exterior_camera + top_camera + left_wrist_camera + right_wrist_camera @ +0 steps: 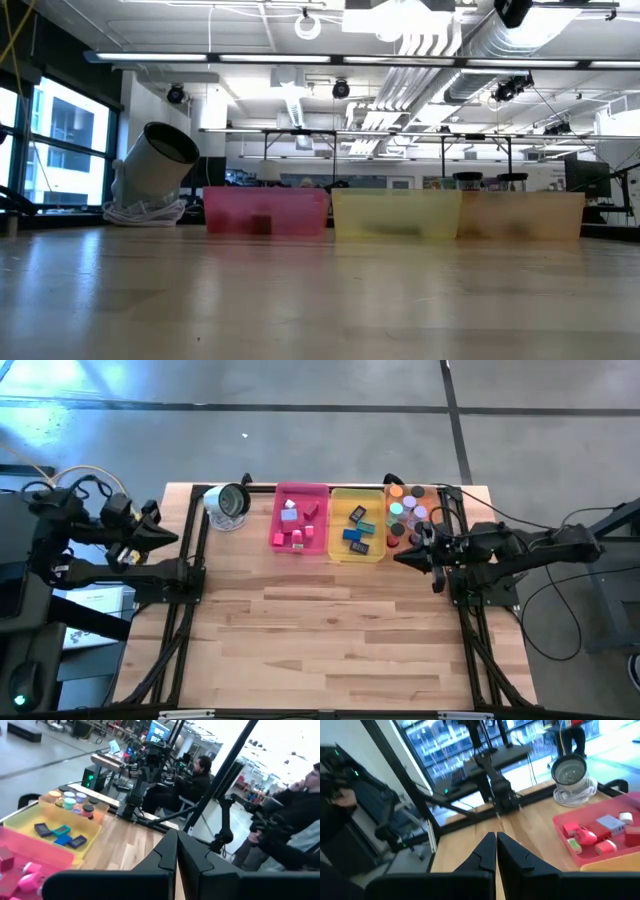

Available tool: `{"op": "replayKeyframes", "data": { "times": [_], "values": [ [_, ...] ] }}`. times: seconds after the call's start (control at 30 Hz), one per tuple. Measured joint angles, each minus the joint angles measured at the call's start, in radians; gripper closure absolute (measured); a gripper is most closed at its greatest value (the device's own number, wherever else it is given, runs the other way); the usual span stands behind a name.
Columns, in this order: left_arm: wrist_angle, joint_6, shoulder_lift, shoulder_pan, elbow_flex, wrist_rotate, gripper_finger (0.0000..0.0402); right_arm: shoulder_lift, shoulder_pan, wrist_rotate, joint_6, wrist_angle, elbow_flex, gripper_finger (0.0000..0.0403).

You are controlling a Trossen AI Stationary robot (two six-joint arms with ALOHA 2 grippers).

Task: Pick & Place Office items
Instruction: Return to Home Position

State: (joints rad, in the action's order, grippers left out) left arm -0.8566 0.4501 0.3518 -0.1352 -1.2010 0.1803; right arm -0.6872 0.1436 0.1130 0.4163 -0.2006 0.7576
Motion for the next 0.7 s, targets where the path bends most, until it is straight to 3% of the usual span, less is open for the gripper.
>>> {"op": "replayKeyframes", "data": {
  "times": [0.2, 0.43, 0.7],
  "values": [
    [0.015, -0.018, -0.065, 0.000, 0.120, 0.012, 0.0397, 0.123, 0.000, 0.000, 0.026, 0.220, -0.207, 0.0401],
    [0.323, -0.061, -0.150, 0.000, 0.352, 0.214, 0.0397, 0.273, 0.000, 0.019, 0.034, 0.406, -0.436, 0.0401],
    [0.461, -0.034, -0.175, 0.000, 0.513, 0.231, 0.0397, 0.383, 0.000, 0.018, 0.085, 0.649, -0.687, 0.0401]
  ]
}}
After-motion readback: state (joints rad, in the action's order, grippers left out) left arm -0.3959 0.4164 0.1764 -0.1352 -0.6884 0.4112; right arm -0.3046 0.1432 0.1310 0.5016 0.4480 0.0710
